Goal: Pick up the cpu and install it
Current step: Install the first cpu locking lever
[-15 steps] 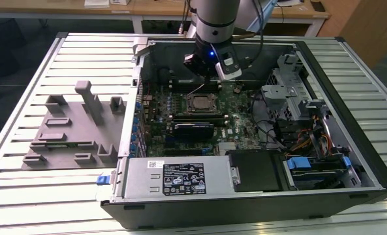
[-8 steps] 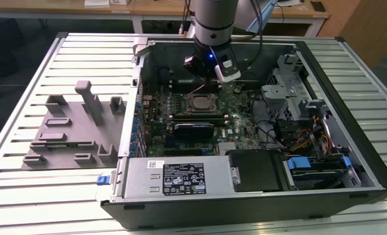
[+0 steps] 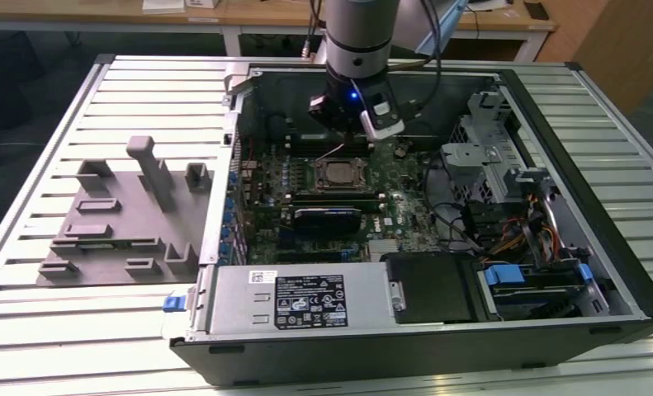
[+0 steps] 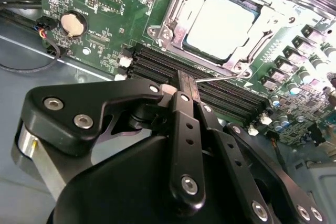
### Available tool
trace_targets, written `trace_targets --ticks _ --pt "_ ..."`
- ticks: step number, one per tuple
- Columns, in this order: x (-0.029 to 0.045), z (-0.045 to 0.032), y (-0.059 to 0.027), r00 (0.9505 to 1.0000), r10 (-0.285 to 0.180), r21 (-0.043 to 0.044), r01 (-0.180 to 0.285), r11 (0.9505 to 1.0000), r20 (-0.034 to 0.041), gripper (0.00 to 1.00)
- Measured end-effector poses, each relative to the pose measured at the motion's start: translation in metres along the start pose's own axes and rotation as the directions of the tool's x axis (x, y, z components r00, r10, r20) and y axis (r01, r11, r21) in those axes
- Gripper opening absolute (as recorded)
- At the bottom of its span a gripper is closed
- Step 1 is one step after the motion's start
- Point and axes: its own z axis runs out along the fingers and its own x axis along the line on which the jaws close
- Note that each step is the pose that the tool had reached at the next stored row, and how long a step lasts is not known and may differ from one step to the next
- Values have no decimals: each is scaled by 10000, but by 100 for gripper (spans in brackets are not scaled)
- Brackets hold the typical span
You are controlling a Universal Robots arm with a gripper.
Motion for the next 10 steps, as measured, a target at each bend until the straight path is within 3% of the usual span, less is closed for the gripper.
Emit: trace_targets --ticks 7,10 --pt "27 7 -8 10000 -6 4 6 10000 20 11" --pt "42 29 -16 9999 -38 -6 38 10000 161 11"
